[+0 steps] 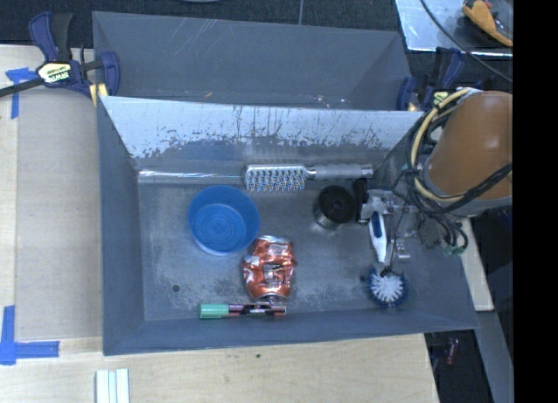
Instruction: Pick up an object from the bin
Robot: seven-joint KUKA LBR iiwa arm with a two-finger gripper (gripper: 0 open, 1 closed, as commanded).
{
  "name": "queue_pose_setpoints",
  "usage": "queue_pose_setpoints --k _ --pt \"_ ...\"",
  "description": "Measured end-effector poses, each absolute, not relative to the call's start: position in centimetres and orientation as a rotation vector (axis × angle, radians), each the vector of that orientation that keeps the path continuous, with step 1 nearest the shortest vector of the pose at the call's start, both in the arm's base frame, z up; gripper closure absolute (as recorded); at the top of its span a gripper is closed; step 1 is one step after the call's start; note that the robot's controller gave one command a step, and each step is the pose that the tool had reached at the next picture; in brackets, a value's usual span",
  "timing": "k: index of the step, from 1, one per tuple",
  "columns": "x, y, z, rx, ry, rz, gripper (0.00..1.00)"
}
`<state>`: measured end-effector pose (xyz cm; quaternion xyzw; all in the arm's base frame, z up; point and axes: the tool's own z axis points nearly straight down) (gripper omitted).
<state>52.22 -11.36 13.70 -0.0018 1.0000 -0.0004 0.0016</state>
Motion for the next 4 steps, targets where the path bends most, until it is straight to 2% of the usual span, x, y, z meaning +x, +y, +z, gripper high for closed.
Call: queue_pose_setpoints --k 1,2,3,4 --pt "52.2 -11.4 13.7 -0.007 3.138 -0.001 0.00" --pt "53.1 -8.0 7.4 0.054 3.120 -0.008 0.00" --pt "53.0 -8.3 7.4 0.100 3.118 -0.004 0.00" --pt "53.7 -5.4 7.4 0.070 3.106 -0.012 0.00"
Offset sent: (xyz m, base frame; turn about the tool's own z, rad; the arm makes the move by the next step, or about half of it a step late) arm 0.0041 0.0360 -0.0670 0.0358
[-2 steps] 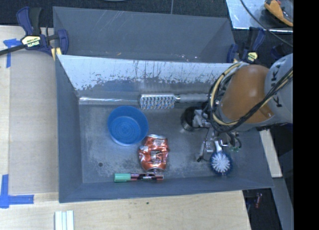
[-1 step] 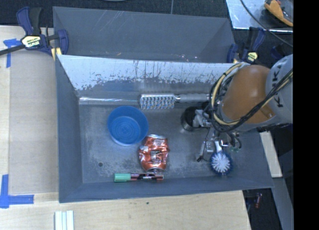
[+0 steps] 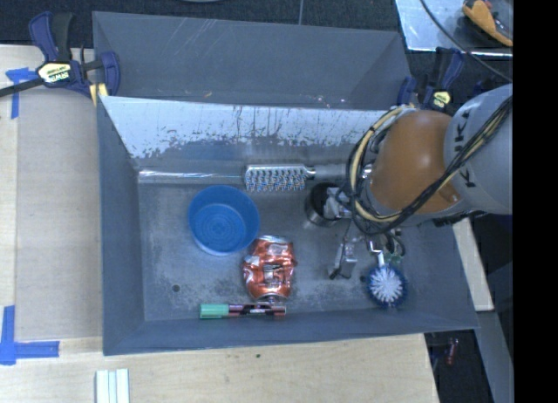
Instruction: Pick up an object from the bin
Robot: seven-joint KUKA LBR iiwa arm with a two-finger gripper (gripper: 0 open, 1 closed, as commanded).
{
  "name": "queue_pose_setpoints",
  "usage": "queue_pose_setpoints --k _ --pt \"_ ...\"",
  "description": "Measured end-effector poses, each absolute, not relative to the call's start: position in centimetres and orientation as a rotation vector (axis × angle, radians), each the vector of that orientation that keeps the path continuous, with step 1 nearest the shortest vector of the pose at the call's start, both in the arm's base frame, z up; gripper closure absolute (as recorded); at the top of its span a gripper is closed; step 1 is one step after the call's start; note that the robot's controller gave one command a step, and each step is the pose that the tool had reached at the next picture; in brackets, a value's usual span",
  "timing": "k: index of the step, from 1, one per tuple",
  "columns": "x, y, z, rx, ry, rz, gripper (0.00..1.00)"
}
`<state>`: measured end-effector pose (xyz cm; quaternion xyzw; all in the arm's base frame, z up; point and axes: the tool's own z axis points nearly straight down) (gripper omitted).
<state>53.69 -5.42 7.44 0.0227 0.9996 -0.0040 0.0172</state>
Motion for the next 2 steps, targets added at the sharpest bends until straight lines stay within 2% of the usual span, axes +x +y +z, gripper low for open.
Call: queue_pose_setpoints --k 1,2 --pt "52.8 -6.6 7.5 0.169 3.101 -0.006 0.00" --pt "55.5 -3.5 7.4 0.083 3.093 -0.013 0.00"
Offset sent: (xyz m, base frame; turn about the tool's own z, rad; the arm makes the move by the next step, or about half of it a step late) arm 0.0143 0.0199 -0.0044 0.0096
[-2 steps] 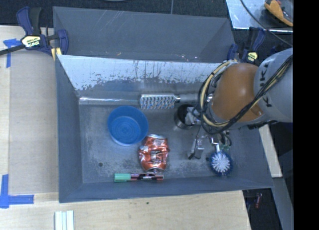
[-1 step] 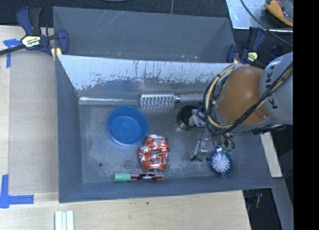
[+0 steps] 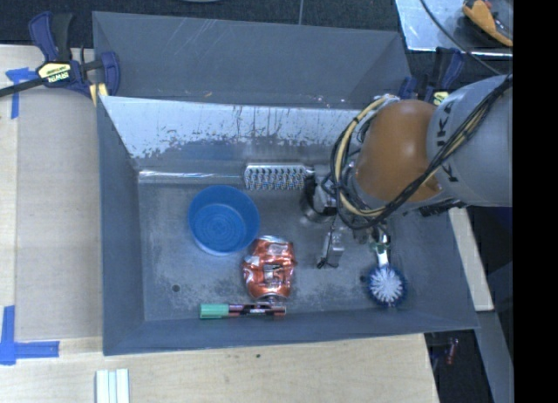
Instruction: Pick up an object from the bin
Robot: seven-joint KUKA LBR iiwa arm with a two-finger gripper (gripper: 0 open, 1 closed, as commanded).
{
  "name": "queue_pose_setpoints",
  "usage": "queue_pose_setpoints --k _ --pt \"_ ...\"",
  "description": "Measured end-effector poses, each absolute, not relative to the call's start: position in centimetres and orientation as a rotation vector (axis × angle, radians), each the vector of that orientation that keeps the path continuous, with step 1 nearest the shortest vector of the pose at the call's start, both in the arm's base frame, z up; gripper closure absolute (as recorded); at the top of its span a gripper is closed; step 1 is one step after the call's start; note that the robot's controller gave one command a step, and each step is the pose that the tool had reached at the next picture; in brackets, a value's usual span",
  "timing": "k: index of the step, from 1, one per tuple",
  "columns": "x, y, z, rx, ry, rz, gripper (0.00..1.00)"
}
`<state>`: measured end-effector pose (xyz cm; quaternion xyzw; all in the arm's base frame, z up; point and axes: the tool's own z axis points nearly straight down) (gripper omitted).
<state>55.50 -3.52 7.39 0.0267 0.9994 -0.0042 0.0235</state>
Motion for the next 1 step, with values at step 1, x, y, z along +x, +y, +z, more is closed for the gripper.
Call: queue_pose_setpoints --k 1 --pt "54.57 -5.82 8.11 0.255 3.046 -0.009 1.00"
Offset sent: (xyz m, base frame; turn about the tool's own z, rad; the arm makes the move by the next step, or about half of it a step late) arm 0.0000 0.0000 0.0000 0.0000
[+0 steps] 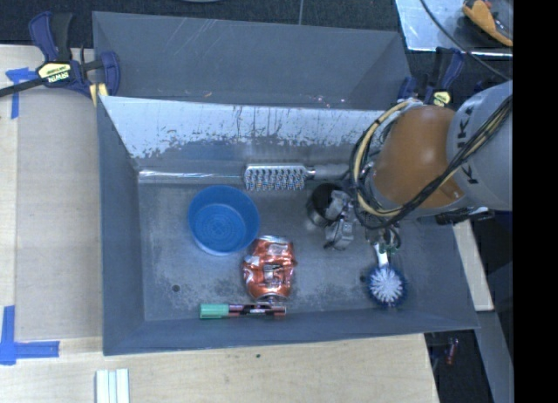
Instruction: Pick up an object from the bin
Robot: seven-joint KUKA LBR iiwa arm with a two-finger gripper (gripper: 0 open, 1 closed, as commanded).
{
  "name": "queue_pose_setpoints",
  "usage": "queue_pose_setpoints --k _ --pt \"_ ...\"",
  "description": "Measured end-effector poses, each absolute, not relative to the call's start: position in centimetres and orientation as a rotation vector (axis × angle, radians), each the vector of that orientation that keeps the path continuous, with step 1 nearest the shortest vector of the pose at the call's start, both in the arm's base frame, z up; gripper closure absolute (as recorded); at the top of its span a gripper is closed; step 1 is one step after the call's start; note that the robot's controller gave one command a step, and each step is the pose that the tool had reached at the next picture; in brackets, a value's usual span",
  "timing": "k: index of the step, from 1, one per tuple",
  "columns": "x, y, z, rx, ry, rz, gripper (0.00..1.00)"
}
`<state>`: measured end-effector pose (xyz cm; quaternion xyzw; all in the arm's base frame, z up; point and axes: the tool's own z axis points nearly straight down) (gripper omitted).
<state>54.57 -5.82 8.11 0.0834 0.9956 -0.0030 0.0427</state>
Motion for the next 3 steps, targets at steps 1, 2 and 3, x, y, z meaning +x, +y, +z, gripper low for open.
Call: queue_pose_setpoints --k 1,2,3 --pt "54.6 -5.8 8.1 0.255 3.046 -0.009 1.00" --pt "55.6 -2.0 8.3 0.089 3.041 -0.026 1.00" --pt "52.1 3.8 9.9 0.151 3.052 -0.011 1.00"
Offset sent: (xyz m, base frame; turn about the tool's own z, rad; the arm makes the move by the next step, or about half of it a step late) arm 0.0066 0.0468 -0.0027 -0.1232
